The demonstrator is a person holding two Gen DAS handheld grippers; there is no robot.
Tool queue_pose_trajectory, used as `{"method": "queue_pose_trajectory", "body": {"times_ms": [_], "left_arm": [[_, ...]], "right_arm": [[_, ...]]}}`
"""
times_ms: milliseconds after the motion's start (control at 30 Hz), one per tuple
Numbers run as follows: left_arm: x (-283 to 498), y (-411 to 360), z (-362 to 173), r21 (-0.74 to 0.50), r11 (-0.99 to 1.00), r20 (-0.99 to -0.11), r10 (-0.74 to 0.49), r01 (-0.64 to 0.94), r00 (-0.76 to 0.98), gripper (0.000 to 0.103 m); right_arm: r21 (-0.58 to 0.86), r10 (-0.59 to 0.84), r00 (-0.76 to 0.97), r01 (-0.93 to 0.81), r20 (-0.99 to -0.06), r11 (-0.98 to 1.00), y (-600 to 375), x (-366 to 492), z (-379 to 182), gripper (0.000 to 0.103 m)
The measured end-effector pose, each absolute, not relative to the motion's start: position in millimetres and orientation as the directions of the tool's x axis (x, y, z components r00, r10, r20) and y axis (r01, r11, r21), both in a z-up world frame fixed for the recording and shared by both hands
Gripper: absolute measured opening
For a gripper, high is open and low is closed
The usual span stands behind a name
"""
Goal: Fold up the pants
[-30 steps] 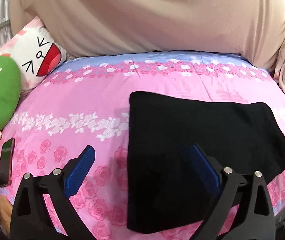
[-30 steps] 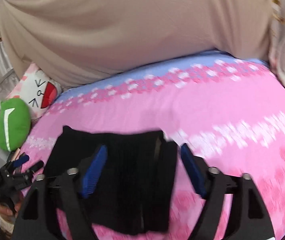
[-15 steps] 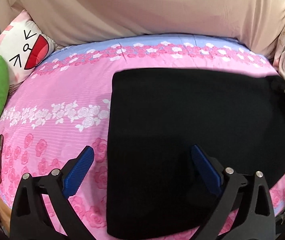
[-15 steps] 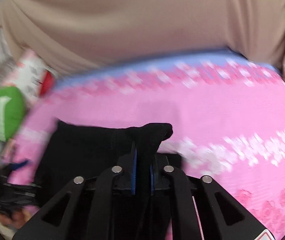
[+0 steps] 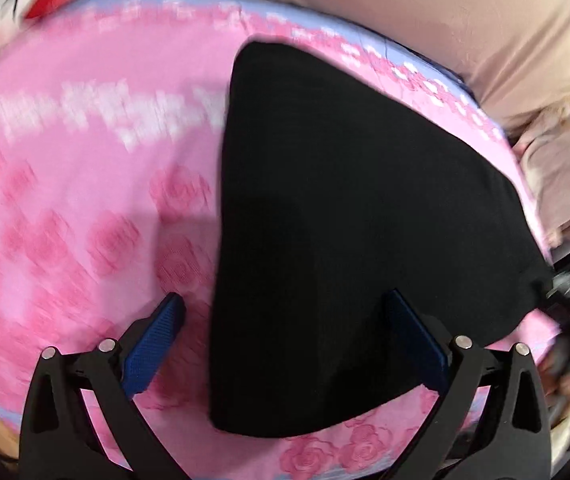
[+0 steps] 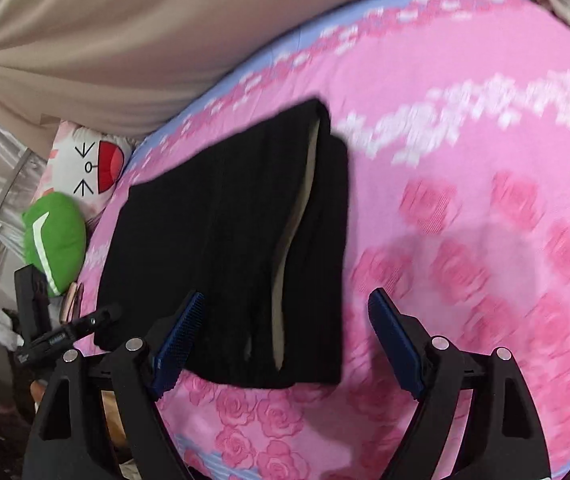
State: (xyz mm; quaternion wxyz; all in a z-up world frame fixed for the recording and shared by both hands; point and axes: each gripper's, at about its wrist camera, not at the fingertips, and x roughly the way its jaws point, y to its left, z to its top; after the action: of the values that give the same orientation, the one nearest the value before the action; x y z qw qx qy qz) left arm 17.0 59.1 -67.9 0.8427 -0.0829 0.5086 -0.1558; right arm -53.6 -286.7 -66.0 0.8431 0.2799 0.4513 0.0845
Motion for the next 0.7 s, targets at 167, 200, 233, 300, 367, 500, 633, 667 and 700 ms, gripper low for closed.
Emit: {"method": "queue_pose_trajectory", "body": {"times_ms": [167,200,233,300,367,500,633,667,700], "left_arm": [[27.8,45.9,-55.0,-0.3,0.923,-0.805,-0.379,0.24,0.456,0.046],[31.2,43.7,-45.4,-0.279,0.927,-0.798,-0.369,0.251,0.476,0.033],[33.3,43.1,-30.8,-0.269,0.927,-0.775,-0.369,0.26,0.513,0.027],[33.3,42.2,-6.8,-0.254,0.924,-0.734,-0.376,0.285,0.565,0.026],[35.2,37.3,-3.1,-0.191,0.938,-0.74,-0.331,0.289,0.585,0.034],[28.2,36.9,-33.5,-0.027,0.983,-0.796,-0.129,0.179,0.591,0.072],[8.4,52.8,-26.6,0.005,0.994,-0.772,-0.067,0.111,0.632,0.088],[7.2,53.1,-24.4,0.009,0.995,-0.766,-0.06,0.104,0.64,0.088],[5.1,51.9,-19.6,0.024,0.996,-0.753,-0.043,0.092,0.656,0.088]], "right_arm": [[0.498,0.356,0.631,0.055,-0.689,0.866,-261.2,-50.5,-46.9,0.038],[0.485,0.339,0.652,0.05,-0.678,0.873,-258.5,-51.0,-35.0,0.037],[0.482,0.334,0.677,0.035,-0.656,0.875,-255.5,-52.8,-22.6,0.036],[0.462,0.323,0.72,-0.003,-0.615,0.887,-247.9,-58.9,4.2,0.036],[0.433,0.293,0.732,0.002,-0.615,0.902,-249.4,-64.4,8.5,0.042],[0.351,0.159,0.632,0.191,-0.758,0.916,-273.8,-67.5,-42.9,0.052],[0.383,0.123,0.724,0.206,-0.679,0.901,-281.4,-86.4,-7.2,0.023],[0.334,0.102,0.745,0.168,-0.659,0.928,-270.3,-81.6,13.3,0.012],[0.317,0.115,0.755,0.129,-0.645,0.94,-261.2,-75.2,26.4,0.01]]}}
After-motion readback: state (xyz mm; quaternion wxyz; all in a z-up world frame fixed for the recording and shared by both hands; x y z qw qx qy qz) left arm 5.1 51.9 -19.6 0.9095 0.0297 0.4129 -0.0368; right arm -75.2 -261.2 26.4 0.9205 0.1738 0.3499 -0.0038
